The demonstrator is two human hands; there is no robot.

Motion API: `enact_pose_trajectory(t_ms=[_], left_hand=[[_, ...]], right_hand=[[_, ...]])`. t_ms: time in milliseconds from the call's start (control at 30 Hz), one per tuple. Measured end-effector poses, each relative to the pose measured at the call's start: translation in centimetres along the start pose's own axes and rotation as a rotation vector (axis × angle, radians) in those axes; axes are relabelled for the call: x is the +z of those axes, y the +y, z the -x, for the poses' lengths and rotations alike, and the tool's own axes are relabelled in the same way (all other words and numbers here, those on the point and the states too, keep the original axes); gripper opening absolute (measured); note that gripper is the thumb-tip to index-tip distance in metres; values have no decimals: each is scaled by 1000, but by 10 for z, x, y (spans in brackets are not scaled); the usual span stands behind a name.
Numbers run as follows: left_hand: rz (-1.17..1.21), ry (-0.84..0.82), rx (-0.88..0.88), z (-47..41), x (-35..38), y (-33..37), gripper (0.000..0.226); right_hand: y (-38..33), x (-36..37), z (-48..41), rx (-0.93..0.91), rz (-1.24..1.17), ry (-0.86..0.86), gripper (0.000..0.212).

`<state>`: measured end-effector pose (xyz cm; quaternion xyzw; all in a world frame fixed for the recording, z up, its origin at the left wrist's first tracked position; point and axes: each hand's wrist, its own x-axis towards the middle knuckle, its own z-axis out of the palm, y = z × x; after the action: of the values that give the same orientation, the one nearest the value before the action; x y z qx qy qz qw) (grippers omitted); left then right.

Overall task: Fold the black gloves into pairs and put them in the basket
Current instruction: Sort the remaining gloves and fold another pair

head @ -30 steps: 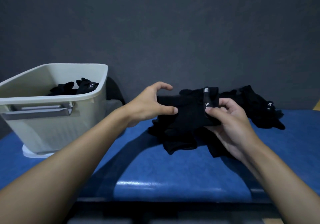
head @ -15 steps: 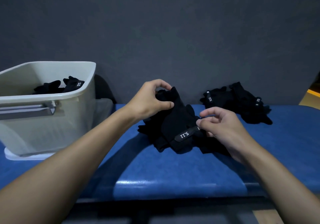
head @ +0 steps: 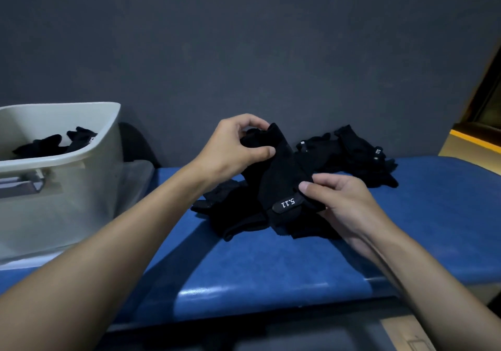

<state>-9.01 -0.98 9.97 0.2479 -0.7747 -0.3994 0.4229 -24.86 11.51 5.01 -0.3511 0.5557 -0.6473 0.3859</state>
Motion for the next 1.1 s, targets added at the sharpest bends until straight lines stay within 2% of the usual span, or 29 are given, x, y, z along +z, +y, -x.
enact_pose_trajectory(t_ms=[100,233,400,567,633,767,867,1000,1100], left_hand=[[38,-32,24,-12,20,3,17],[-33,-105,68,-32,56,7,10],[-131,-114,101,-52,98,8,10],[-57,-169,1,-63,125,-1,4],[-61,-223,-38,-64,133,-9,16],[-182,-336,-150,-58,135,-29,32],[-279,-322,-149,-52,131,-37,29],[-392,-332,-88,-40,126,-35,22],[-452,-468,-110,-28,124,-31,27]], right_hand=[[-6,-18,2,-232,35,198,20],[-12,-52,6,-531,339,318,21],[-3,-87,4,-665,549,399,18],[6,-111,0,-806,967,506,22],[11,-117,1,-795,1135,463,26],[21,-118,3,-644,1290,237,33],[23,-115,4,-552,1218,107,44],[21,-116,0,-561,1009,105,35],[19,-124,-6,-517,1105,72,45]])
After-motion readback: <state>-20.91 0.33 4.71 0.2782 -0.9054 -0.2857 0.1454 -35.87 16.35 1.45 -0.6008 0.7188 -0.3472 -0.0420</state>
